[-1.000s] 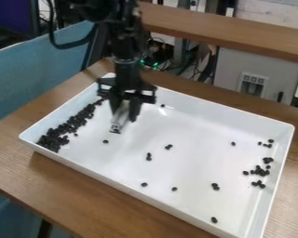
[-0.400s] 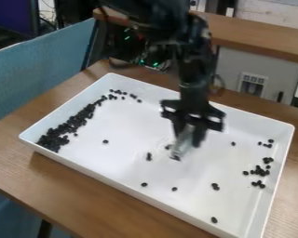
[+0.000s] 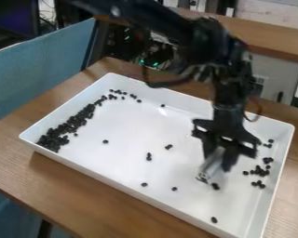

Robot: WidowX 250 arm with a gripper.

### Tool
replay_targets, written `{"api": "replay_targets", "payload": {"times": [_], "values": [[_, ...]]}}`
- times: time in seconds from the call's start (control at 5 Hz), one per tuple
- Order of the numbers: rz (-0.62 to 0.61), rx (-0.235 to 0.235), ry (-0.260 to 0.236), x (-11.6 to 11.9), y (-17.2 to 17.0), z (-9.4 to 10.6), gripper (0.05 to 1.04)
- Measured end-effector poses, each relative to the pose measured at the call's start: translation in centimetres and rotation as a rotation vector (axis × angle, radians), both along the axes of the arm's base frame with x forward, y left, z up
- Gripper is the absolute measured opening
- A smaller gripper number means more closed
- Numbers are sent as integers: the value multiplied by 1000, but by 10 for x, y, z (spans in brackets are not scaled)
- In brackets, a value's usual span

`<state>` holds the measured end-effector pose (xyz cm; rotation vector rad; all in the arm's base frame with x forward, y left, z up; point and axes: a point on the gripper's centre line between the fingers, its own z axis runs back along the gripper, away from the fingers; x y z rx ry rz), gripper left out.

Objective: Sweep into pile

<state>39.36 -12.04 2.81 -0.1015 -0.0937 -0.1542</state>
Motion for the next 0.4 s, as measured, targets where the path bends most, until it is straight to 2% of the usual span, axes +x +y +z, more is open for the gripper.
{"api": "replay_targets", "payload": {"times": [0.2,0.4], "values": [[-6,-20,45,6,-12,-7,403],[-26,-23,53,16,-14,-12,403]]}}
